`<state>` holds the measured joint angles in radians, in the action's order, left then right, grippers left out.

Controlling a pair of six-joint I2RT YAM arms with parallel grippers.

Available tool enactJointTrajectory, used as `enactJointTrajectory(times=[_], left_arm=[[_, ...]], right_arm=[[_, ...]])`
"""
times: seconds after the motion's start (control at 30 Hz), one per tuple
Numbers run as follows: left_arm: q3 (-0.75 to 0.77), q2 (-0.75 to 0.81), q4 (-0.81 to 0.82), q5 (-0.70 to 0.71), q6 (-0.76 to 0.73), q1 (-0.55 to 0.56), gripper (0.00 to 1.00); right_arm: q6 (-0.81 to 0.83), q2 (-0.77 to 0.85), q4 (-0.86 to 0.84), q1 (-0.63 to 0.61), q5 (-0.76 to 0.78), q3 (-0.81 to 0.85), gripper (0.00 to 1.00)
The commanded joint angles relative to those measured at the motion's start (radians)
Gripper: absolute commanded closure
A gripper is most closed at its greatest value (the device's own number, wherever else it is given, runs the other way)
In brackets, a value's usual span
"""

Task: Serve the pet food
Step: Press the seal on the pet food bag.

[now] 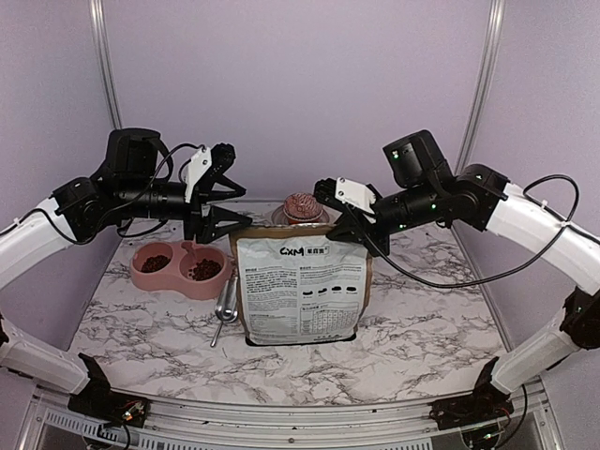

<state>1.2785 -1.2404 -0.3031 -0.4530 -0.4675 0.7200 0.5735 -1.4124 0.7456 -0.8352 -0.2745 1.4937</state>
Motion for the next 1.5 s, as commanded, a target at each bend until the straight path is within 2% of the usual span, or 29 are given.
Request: enactJointTrajectory(times=[0.0, 0.23, 0.47, 0.7, 0.93, 1.13, 1.23, 1.47], left_arm=[[0.073, -0.047, 0.04, -0.055, 0.098, 0.03, 0.31], [0.157, -0.174, -0.017, 0.006, 0.094, 0.116, 0.29], [0.246, -0.257, -0.124, 0.02, 0.066, 0.142, 0.38], [0.262, -0.285, -0.207, 0.116, -0.012, 0.151, 0.58], [0.255, -0.27, -0.251, 0.135, -0.051, 0.152, 0.62], [0.256, -0.289, -0.264, 0.154, -0.06, 0.152, 0.86], [0.238, -0.283, -0.264, 0.168, -0.085, 0.152, 0.87], [0.21, -0.265, -0.268, 0.194, -0.11, 0.152, 0.81]], right_arm=[[-0.007, 0.07, -0.082, 0.024, 0.052, 0.004, 1.0], [-0.011, 0.095, -0.103, 0.024, 0.033, -0.017, 1.0], [-0.009, 0.11, -0.122, 0.025, 0.029, -0.052, 1.0], [-0.006, 0.122, -0.132, 0.024, 0.029, -0.055, 1.0], [-0.008, 0.127, -0.139, 0.024, 0.028, -0.059, 1.0], [-0.011, 0.143, -0.153, 0.024, 0.028, -0.078, 1.0], [-0.013, 0.156, -0.16, 0.024, 0.028, -0.086, 1.0], [-0.015, 0.172, -0.171, 0.024, 0.036, -0.102, 1.0]])
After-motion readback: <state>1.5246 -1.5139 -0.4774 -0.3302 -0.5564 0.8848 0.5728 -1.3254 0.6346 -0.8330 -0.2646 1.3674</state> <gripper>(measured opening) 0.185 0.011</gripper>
